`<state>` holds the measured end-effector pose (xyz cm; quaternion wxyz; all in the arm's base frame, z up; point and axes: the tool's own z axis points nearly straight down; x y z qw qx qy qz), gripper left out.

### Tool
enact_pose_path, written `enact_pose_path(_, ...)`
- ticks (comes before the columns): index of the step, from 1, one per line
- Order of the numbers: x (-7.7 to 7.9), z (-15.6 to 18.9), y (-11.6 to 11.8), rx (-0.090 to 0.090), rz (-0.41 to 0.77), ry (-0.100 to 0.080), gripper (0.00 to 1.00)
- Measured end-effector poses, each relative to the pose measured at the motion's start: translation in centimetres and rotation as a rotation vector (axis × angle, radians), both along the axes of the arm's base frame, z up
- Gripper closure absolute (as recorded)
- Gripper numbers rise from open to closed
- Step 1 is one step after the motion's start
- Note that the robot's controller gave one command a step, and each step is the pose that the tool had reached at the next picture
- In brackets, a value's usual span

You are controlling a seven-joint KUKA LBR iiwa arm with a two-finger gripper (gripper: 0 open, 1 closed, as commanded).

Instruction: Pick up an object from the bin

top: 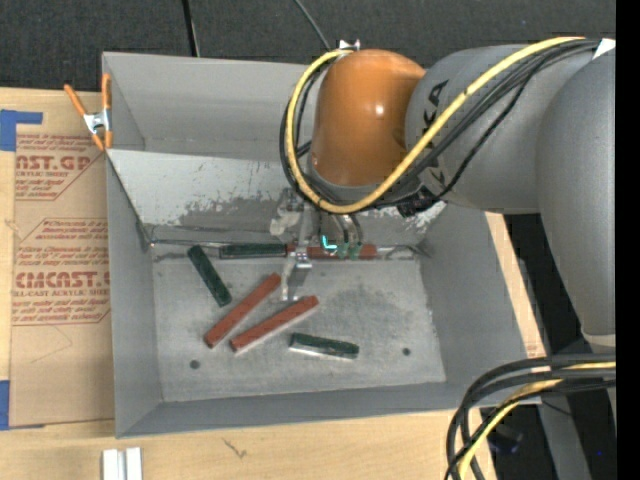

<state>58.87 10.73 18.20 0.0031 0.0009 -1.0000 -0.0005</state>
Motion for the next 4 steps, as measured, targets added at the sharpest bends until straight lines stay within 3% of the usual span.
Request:
enact_pose_path(1,0.2,0.5,0.0,0.001,-0.001,-0.008,0.0)
enact_pose_path(2,-2.4,-5.5,-0.2,0.0,0.048,-0.012,0.0)
enact_pose_path(3,-1.9,-10.3,0.2,0.006,-0.06,-0.034,1.0)
enact_pose_path(4,-1.9,-10.3,0.2,0.006,-0.06,-0.034,1.0)
